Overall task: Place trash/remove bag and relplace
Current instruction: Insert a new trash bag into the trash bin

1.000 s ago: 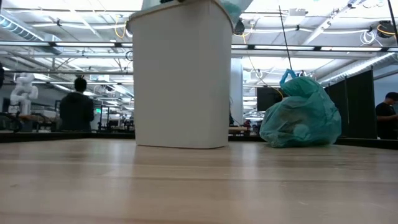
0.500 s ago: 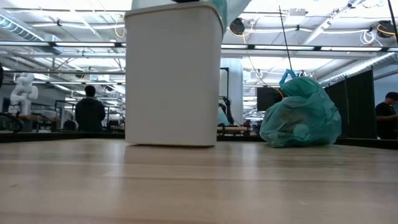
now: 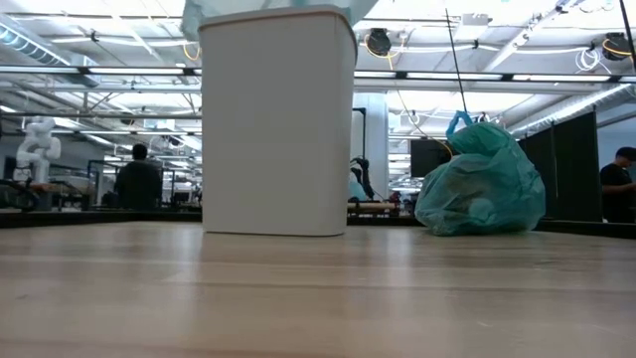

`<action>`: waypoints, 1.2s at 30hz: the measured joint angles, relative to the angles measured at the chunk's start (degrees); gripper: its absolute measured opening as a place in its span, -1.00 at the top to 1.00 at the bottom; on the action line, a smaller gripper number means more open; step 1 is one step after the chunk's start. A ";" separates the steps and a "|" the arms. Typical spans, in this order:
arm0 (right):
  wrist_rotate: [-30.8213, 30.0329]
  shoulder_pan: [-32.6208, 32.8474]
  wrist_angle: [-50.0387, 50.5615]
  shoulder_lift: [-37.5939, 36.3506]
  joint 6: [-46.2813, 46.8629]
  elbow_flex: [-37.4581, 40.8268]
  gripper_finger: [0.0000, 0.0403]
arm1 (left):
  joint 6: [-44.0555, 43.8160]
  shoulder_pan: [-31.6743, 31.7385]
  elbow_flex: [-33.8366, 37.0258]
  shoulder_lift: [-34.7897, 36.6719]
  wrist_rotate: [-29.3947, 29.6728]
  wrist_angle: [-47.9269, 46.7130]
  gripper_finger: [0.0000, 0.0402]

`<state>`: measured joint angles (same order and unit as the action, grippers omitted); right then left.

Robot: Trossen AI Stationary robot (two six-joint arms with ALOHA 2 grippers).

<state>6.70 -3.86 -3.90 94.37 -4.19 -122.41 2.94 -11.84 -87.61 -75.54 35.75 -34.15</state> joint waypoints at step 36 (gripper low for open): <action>7.15 0.22 8.31 -1.26 1.86 0.01 1.00 | -9.50 16.02 31.89 32.03 9.04 8.01 1.00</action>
<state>13.85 -3.64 4.41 93.11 -2.33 -122.40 -6.56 4.17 -55.72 -43.51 44.80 -26.14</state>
